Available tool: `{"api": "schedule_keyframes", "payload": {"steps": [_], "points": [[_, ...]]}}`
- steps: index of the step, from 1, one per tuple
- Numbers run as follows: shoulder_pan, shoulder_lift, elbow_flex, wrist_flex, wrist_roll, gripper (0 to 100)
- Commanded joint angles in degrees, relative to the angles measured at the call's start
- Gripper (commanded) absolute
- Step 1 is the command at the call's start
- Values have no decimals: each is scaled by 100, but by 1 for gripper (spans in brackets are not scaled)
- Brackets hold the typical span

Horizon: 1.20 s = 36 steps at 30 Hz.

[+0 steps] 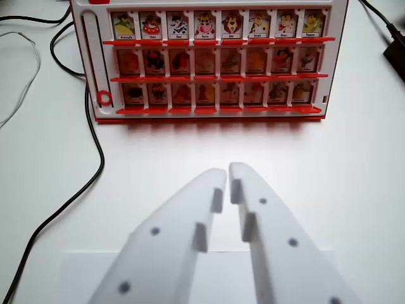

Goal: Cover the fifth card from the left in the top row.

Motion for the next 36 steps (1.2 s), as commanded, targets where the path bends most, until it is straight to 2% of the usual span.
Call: {"api": "schedule_keyframes", "payload": {"steps": [1,36], "points": [[79,-35,-229,-35,-18,0],[132,-9,-114,-53,-9,0]]}}
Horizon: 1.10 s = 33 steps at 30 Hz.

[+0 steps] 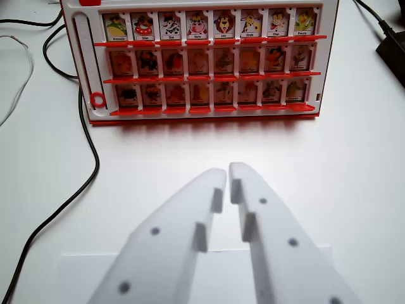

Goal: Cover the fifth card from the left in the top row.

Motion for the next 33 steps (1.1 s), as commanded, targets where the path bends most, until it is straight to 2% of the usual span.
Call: {"api": "schedule_keyframes", "payload": {"steps": [1,16,23,33], "points": [[-9,-18,-114,-53,-9,0],[9,-70,-79,-149,-9,0],[97,-246,-97,-308,35,0],[229,-809,-114,-765,0,0]]}}
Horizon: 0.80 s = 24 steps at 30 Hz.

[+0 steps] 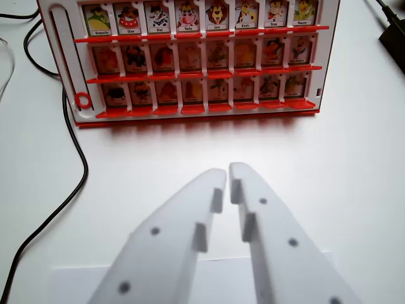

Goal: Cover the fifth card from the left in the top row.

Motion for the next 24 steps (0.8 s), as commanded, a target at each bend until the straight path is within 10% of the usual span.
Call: {"api": "schedule_keyframes", "payload": {"steps": [1,24], "points": [[79,-149,-105,-352,0,0],[343,-3533,-527,-2575,-132,0]]}}
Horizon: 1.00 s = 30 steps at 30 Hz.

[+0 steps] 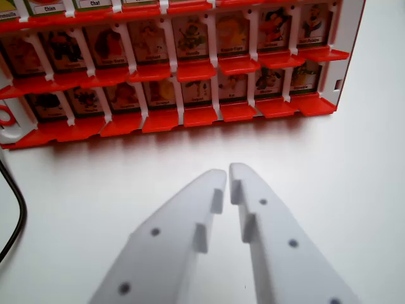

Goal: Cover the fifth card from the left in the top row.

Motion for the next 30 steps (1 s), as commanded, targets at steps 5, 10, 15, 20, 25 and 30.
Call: {"api": "schedule_keyframes", "payload": {"steps": [5,10,15,20,25,30], "points": [[-132,-1371,-1151,-782,-70,0],[-246,-2312,-1986,-888,-79,0],[-281,-3015,-2628,-976,-123,0],[-255,-3551,-3085,-1063,-132,0],[-211,-3964,-3419,-1099,-149,0],[-202,-4403,-3832,-1107,-132,0]]}}
